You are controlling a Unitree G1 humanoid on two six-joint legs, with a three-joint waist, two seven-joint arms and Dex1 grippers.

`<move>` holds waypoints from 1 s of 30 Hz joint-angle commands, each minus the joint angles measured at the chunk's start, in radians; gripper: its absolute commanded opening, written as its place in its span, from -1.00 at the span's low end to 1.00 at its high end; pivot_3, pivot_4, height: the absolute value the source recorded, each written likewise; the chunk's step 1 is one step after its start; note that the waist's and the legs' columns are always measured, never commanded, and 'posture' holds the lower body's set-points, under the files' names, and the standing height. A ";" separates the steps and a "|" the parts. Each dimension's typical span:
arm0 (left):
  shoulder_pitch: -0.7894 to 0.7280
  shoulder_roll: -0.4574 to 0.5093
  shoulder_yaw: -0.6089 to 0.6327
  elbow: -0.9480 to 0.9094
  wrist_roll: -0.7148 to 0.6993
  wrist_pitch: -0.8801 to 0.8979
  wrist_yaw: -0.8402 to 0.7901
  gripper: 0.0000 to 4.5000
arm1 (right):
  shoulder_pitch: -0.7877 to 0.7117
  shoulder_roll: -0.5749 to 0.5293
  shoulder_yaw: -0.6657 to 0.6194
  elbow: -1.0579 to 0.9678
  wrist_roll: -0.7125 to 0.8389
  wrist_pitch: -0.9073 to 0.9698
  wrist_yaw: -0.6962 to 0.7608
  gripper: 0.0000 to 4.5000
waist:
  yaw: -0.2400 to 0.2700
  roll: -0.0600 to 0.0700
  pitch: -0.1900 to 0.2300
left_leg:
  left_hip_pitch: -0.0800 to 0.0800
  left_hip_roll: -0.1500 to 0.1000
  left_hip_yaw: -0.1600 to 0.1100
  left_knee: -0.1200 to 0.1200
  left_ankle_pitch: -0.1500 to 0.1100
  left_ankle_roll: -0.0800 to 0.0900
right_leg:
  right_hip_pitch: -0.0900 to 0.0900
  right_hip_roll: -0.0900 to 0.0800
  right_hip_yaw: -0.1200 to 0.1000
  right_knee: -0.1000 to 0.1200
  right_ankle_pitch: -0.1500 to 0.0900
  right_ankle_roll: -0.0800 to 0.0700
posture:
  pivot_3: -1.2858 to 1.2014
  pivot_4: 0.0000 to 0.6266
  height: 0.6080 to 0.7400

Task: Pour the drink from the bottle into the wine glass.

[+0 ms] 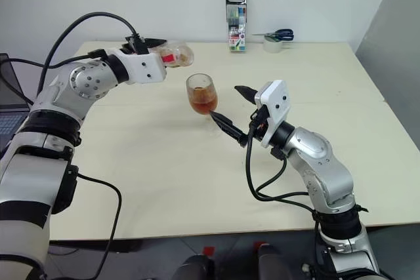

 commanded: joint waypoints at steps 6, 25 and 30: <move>0.067 -0.093 0.248 -0.232 -0.300 0.403 -0.021 -0.25 | -0.023 -0.030 -0.022 -0.042 0.050 -0.001 0.068 1.00 | -0.004 0.000 0.000 | 0.000 0.000 0.000 0.002 0.000 0.000 | 0.000 0.000 0.000 0.002 0.000 0.000 | 0.03 -0.52 1.00; 0.521 -0.178 0.595 -0.539 -0.618 0.841 0.128 -0.25 | 0.193 -0.119 0.033 -0.090 0.014 -0.182 0.203 1.00 | -0.005 -0.001 0.000 | 0.004 0.001 -0.006 0.010 0.000 0.000 | 0.002 0.000 0.002 0.013 0.000 0.000 | 0.03 -0.52 1.00; 0.575 -0.207 0.592 -0.522 -0.634 0.798 0.110 -0.25 | 0.164 -0.114 -0.005 -0.069 0.027 -0.147 0.162 1.00 | 0.005 -0.001 -0.001 | 0.003 -0.001 -0.006 0.011 0.000 0.000 | 0.002 -0.001 0.002 0.012 0.000 0.000 | 0.03 -0.52 1.00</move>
